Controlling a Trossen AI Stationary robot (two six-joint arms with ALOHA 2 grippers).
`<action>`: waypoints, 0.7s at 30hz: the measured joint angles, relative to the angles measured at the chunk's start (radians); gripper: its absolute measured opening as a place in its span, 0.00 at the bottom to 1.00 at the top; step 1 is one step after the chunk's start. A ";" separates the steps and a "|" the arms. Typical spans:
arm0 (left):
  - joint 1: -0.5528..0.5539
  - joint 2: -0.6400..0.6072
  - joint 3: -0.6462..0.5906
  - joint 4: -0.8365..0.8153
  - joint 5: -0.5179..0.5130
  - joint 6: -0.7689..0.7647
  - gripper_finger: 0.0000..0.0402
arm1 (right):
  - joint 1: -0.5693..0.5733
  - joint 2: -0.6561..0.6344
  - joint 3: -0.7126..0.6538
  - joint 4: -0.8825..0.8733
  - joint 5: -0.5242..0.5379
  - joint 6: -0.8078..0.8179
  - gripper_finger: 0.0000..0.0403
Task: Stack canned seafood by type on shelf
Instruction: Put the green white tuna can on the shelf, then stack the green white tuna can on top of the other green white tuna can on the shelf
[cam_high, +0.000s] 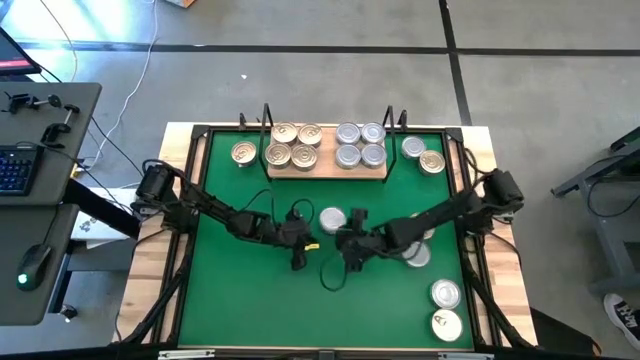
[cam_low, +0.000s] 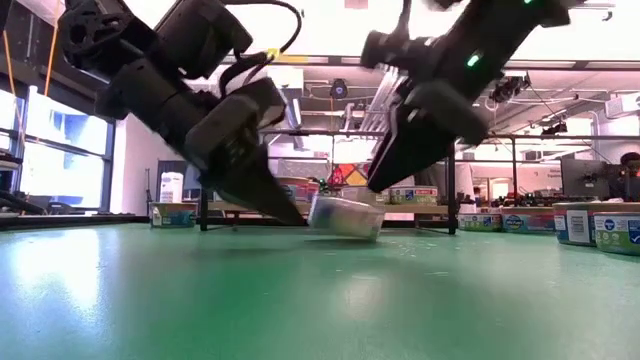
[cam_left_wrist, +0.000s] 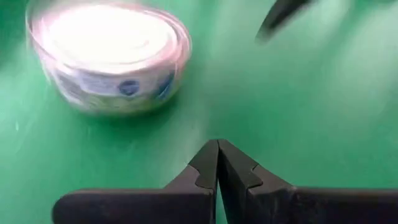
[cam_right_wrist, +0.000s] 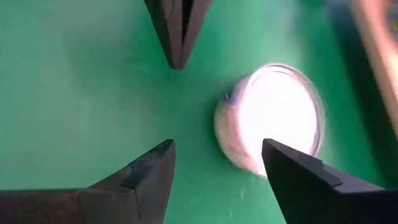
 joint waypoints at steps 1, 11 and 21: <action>-0.002 -0.001 0.009 0.002 -0.003 0.000 0.00 | -0.023 0.015 0.000 0.022 -0.029 -0.025 0.58; -0.029 -0.095 0.058 -0.085 -0.216 0.045 0.00 | -0.117 0.121 0.002 0.260 -0.299 -0.111 0.58; -0.007 -0.089 0.057 -0.165 -0.188 0.000 0.00 | 0.021 0.059 -0.001 0.285 -0.229 -0.103 0.58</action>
